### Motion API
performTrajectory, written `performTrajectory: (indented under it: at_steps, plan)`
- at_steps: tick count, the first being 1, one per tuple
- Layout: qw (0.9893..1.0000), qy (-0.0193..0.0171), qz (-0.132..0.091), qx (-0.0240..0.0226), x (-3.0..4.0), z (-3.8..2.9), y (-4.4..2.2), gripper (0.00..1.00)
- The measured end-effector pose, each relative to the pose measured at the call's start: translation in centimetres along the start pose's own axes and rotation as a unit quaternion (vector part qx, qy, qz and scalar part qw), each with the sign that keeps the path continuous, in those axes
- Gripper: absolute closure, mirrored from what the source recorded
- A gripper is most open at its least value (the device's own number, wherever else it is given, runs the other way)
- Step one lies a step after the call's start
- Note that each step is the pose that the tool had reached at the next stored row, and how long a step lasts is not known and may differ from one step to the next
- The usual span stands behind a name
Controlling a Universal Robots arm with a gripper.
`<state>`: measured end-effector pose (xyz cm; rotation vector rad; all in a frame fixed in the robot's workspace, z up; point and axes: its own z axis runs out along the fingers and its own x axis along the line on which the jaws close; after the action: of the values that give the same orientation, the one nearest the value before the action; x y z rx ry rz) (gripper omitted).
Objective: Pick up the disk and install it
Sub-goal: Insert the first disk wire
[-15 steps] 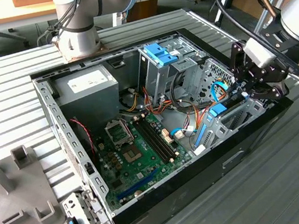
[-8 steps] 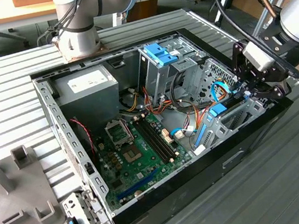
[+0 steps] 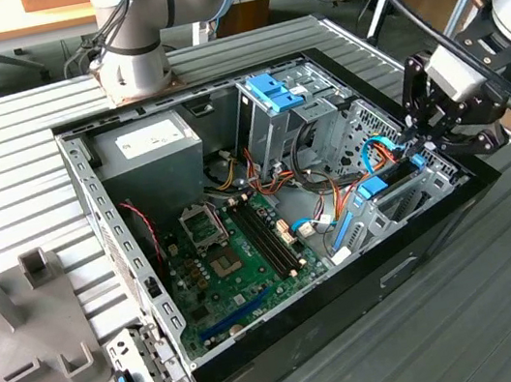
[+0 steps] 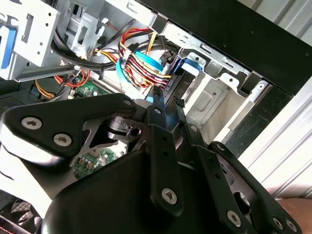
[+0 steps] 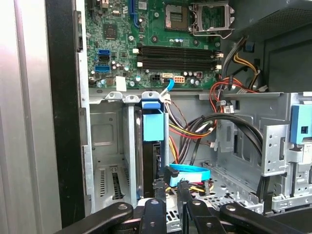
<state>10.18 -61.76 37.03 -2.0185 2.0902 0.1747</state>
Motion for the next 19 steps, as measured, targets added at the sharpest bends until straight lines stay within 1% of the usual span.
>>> performTrajectory:
  at_steps: [3,4,5,6,10,11,12,14,17,19]
  plan:
    - [1.0,0.0,0.0,0.0001,0.0,-0.02,0.06,0.76]
    - [1.0,-0.0015,-0.002,0.0002,0.0,-0.04,0.23,0.76]
    - [1.0,-0.0025,-0.003,0.0001,0.0,-0.04,0.26,0.76]
    - [1.0,-0.0047,-0.006,-0.0003,0.01,-0.04,0.3,0.76]
    - [0.9999,-0.0098,-0.012,-0.0008,0.02,-0.05,0.44,0.76]
    - [0.9998,-0.0109,-0.015,0.0002,0.07,-0.07,0.57,0.76]
    - [0.9998,-0.0112,-0.017,0.0023,0.27,-0.13,0.76,0.76]
    - [0.9997,-0.0114,-0.02,0.0044,0.49,-0.19,1.08,0.76]
    - [0.9996,-0.0117,-0.024,0.0056,0.54,-0.17,1.74,0.76]
    - [0.9996,-0.0118,-0.025,0.0056,0.34,-0.13,1.8,0.76]
